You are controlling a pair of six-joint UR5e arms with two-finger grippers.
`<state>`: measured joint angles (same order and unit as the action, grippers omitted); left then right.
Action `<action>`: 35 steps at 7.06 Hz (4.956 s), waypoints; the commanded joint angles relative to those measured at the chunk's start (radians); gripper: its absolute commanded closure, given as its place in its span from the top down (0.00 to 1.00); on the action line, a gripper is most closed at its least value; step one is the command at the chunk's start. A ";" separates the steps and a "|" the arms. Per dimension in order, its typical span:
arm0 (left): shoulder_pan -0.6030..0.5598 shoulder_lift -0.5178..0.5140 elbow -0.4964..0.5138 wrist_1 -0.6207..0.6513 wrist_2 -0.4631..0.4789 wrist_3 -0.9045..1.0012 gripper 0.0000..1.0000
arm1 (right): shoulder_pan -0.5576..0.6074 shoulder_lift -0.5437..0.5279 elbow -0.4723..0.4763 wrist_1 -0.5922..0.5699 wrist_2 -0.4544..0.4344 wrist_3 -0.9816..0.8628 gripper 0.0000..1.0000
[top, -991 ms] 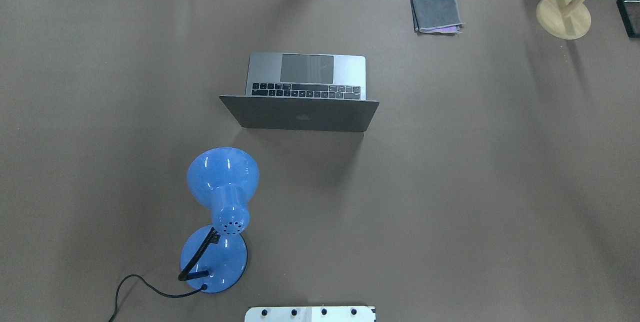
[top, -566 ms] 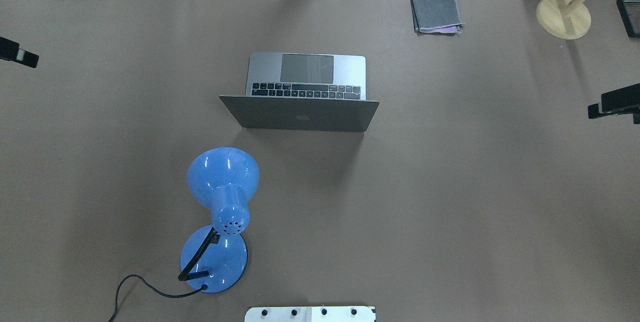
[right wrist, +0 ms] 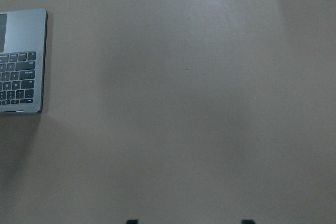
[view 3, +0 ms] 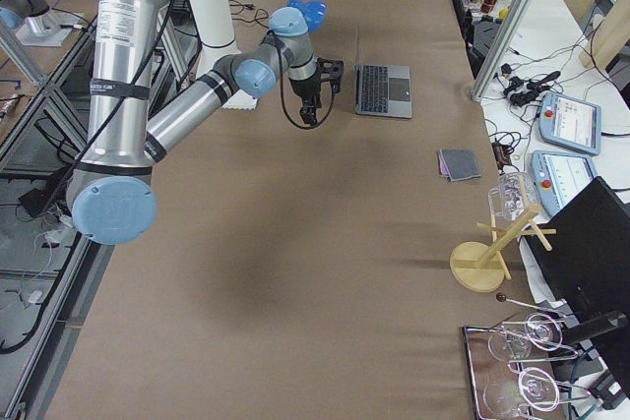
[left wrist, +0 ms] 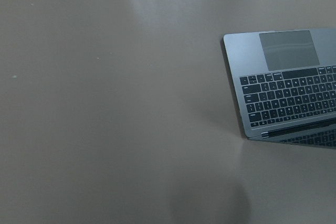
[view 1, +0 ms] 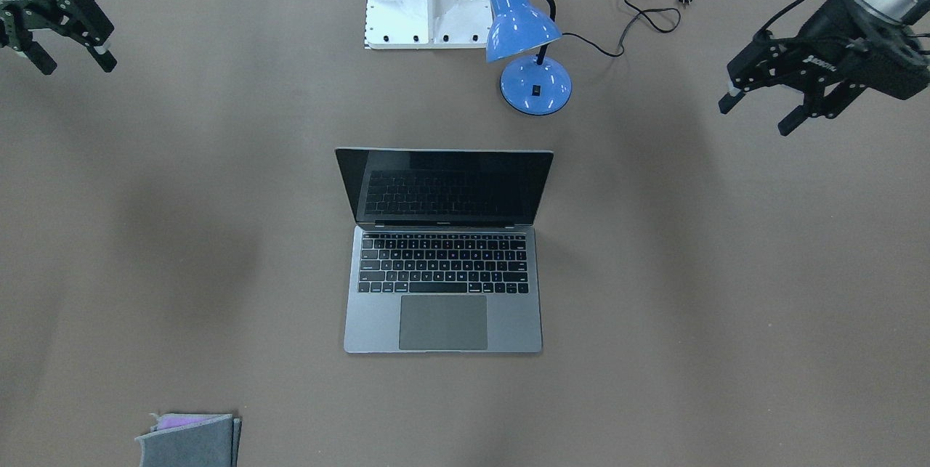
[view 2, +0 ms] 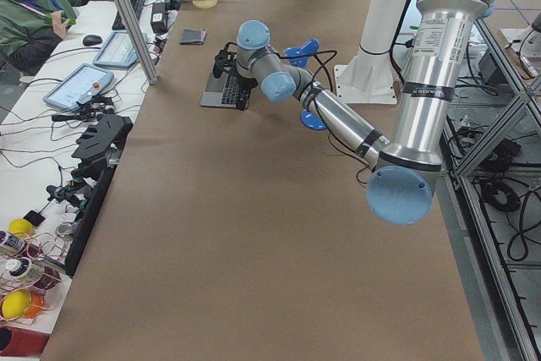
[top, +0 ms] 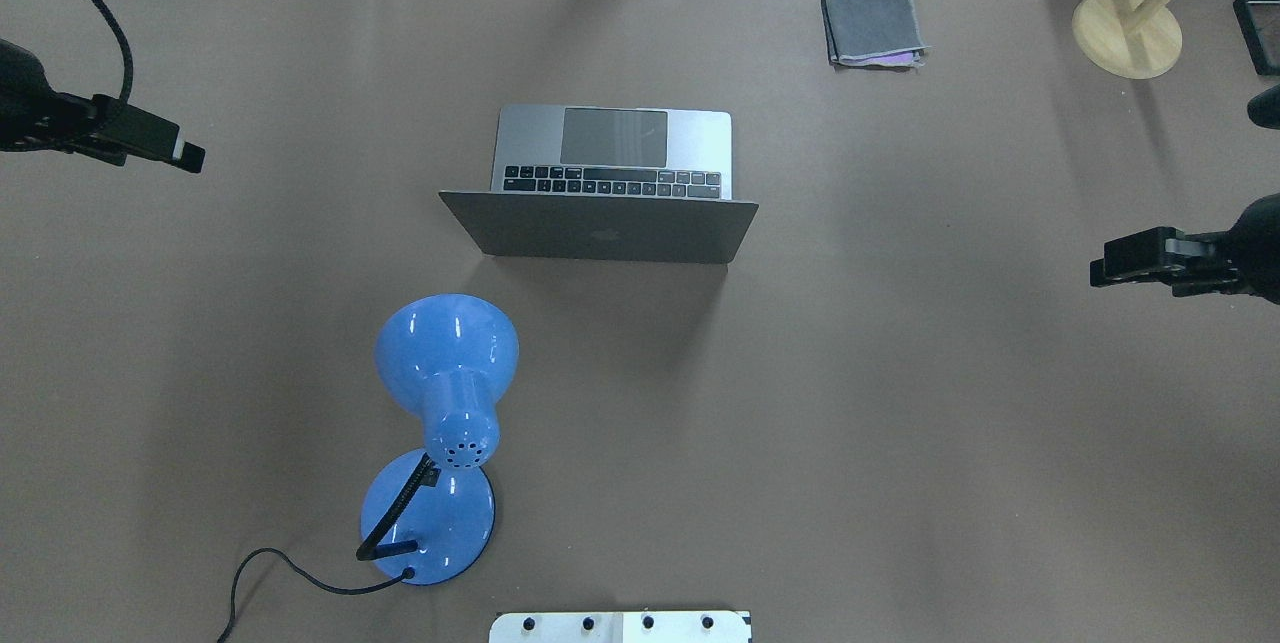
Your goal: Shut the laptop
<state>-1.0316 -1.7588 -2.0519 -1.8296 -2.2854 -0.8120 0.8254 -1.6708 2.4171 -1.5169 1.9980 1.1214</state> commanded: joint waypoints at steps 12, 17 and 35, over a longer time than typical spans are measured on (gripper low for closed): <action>0.294 -0.384 0.090 0.305 0.104 -0.285 0.00 | -0.318 0.755 -0.304 -0.447 -0.239 0.321 0.00; 0.298 -0.472 0.200 0.303 0.158 -0.282 0.00 | -0.292 0.818 -0.418 -0.396 -0.239 0.305 0.00; 0.200 -0.689 0.653 0.149 0.205 -0.157 0.00 | -0.118 0.973 -0.901 -0.109 -0.177 0.215 0.00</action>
<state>-0.8220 -2.4309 -1.4554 -1.6452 -2.0801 -0.9713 0.7008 -0.7115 1.5607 -1.6565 1.8204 1.3376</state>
